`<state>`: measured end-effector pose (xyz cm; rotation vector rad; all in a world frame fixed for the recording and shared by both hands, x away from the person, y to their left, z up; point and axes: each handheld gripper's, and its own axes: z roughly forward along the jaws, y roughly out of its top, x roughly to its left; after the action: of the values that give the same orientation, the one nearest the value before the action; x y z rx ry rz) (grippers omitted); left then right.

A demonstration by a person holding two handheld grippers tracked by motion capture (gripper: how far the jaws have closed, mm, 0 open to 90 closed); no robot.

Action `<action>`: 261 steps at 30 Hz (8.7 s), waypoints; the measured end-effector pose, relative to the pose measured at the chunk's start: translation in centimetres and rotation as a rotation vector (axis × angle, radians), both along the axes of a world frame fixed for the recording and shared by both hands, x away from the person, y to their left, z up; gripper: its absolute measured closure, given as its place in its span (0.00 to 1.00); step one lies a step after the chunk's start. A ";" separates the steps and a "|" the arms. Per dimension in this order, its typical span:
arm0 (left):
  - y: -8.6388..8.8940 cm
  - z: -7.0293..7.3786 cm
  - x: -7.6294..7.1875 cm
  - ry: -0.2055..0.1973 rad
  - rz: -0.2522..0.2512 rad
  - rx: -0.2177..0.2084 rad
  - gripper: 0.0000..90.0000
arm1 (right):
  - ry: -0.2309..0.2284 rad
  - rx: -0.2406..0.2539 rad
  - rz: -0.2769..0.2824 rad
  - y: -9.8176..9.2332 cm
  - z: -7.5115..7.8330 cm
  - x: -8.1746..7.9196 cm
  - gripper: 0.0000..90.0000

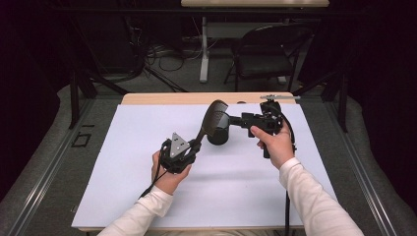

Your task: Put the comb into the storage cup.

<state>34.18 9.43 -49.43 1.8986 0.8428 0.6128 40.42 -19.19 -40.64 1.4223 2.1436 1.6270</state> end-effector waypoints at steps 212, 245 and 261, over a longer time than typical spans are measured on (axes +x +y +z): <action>1.1 -0.4 1.4 0.088 -0.027 -0.161 0.46 | 0.033 0.187 0.020 -0.1 0.1 1.8 0.96; 3.2 -0.5 3.3 0.169 -0.011 -0.184 0.33 | -0.034 0.101 -0.032 -1.2 4.8 3.2 0.96; 4.1 0.2 3.6 0.200 -0.007 -0.221 0.25 | -0.062 0.065 -0.063 -0.9 7.3 4.3 0.96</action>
<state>37.78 13.51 -49.27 1.7787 0.9881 0.3138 44.71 -20.11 -33.34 1.4219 2.0101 1.7092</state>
